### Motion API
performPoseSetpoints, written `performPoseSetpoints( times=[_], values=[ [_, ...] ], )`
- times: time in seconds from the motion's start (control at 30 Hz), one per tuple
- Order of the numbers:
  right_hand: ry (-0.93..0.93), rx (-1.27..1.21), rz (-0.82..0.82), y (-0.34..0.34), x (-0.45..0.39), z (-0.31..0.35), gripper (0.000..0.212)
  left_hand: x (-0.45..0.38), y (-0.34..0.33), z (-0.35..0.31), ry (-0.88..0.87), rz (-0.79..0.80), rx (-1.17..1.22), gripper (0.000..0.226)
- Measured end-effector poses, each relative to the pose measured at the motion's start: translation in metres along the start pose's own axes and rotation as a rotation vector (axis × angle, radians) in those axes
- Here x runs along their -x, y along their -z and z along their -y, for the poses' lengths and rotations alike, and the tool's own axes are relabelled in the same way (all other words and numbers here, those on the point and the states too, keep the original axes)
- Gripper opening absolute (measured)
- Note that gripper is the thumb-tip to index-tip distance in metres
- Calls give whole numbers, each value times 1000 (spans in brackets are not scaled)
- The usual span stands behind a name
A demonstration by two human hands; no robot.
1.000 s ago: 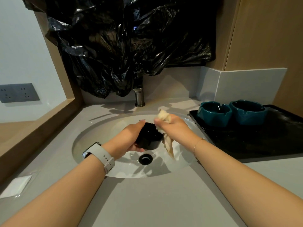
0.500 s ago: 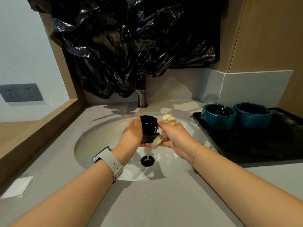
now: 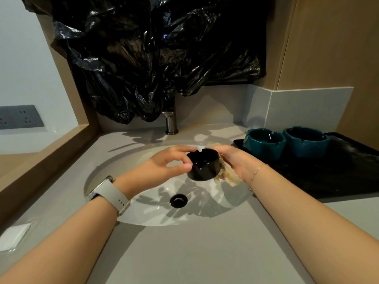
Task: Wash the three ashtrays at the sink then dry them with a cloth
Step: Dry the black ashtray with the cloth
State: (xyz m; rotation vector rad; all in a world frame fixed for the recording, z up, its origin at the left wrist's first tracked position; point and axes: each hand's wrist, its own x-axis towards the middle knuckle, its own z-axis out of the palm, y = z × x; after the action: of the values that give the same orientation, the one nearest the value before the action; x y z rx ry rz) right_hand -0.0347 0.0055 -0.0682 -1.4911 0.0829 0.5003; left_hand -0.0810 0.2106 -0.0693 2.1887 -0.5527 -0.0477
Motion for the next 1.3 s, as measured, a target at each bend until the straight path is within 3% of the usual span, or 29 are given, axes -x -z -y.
performPoseSetpoints(
  times=[0.13,0.2,0.27,0.37,0.47,0.57,0.6,0.7,0.77,0.83,0.97,1.1,1.2,1.23,1.3],
  values=[
    [11,-68,-5,-12,0,-4,17,-3,-5,-4,-57,-162,30,21],
    [56,-165,15,-20,1,-6,14,-4,-8,-4,28,-274,109,20],
    [95,-257,3,-26,3,-6,26,-6,-10,-2,148,-396,215,24],
    [177,-323,-78,-30,4,-3,37,-8,-9,2,332,-467,593,22],
    [319,-19,-220,-32,11,-5,38,-7,-6,3,459,-411,876,25],
    [634,313,-389,-30,8,-13,30,-7,-6,1,516,-372,1017,30],
    [735,415,-425,-29,9,-13,25,-7,-6,0,522,-373,1035,31],
    [925,604,-432,-28,9,-17,40,-8,-6,-1,512,-353,1060,30],
    [974,687,-432,-30,9,-18,27,-8,-8,-2,496,-338,1046,26],
    [998,710,-371,-31,10,-18,17,-9,-10,-2,491,-355,1027,24],
    [1017,772,-153,-30,10,-19,18,-10,-6,0,503,-448,1123,24],
    [851,1024,-263,-24,10,-16,25,-9,-2,4,497,-457,1058,18],
    [873,987,-468,-21,13,-12,16,-10,-6,3,473,-391,992,19],
    [934,954,-460,-24,14,-13,14,-11,-8,3,468,-383,984,20],
    [1017,879,-289,-32,15,-16,11,-10,-10,4,468,-393,990,21]
  ],
)
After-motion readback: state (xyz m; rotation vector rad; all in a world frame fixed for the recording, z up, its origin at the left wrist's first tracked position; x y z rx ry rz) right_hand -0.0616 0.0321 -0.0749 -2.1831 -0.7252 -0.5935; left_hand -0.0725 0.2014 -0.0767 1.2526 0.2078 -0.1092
